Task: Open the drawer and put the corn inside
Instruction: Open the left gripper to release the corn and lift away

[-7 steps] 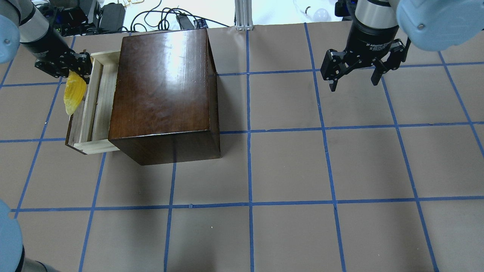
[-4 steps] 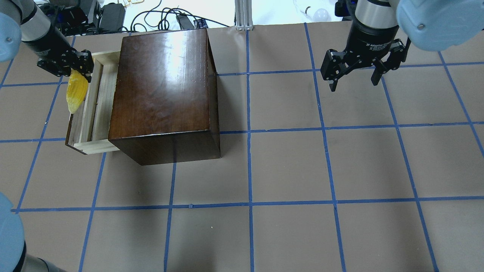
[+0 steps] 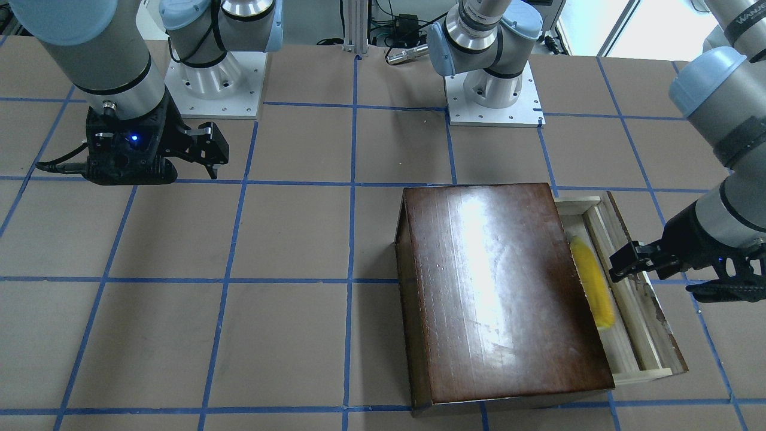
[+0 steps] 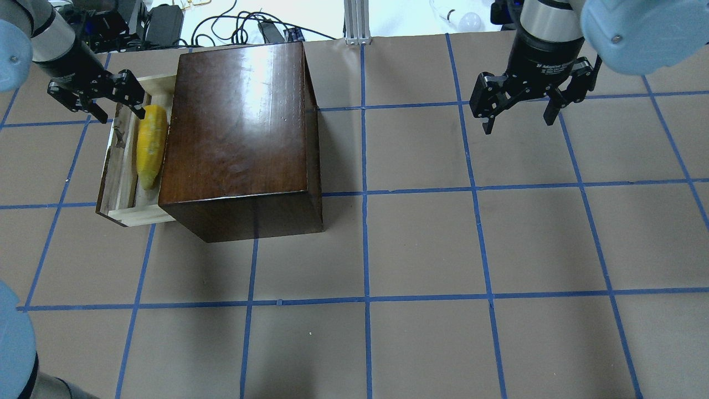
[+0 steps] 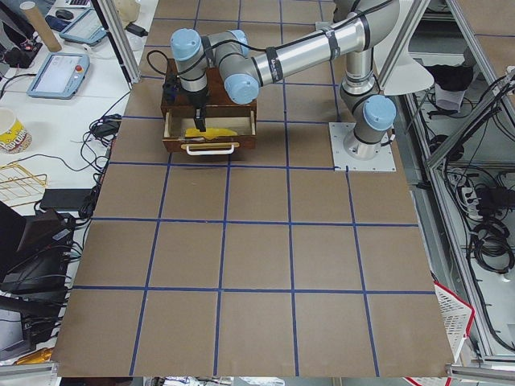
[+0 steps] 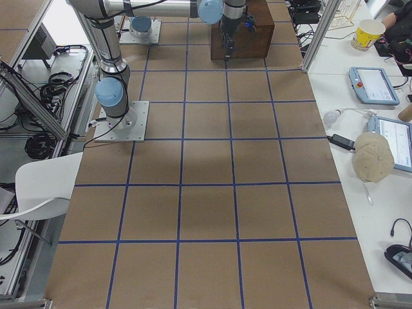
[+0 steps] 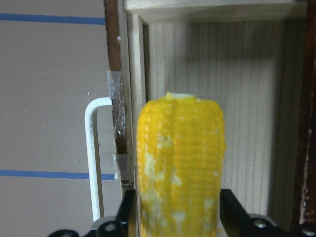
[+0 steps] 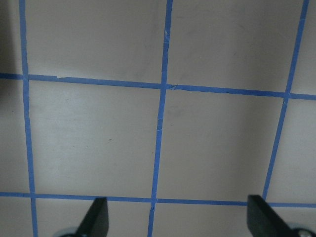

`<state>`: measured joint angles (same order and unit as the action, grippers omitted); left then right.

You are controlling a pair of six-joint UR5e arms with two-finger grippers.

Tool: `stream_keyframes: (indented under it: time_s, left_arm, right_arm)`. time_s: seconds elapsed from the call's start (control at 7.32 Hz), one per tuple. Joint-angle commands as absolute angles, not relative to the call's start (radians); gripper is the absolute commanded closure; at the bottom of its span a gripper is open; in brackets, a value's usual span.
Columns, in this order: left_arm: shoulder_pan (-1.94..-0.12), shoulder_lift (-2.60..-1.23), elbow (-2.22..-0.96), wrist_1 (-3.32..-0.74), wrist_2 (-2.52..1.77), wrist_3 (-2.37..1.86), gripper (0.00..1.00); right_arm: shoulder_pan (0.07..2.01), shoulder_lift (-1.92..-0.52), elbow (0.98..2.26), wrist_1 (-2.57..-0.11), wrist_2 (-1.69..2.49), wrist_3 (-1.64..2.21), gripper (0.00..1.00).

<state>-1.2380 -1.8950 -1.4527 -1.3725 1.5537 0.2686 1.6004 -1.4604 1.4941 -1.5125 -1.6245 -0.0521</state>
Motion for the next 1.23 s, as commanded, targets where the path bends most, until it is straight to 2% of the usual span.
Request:
stream_keyframes:
  time_s: [0.0, 0.55, 1.09]
  left_arm:
    - [-1.238, -1.881, -1.445, -1.397, 1.555, 0.268, 0.00]
    - [-1.262, -1.830, -1.428, -1.474, 1.560, 0.267, 0.00]
    - [-1.498, -1.723, -1.445, -1.528, 1.572, 0.142, 0.00]
  right_arm:
    - [1.601, -1.460, 1.494, -1.513, -1.624, -0.052, 0.00]
    - [1.600, -1.460, 1.494, -1.513, -1.624, -0.052, 0.00]
    - [1.600, -1.460, 1.494, -1.513, -1.624, -0.052, 0.00]
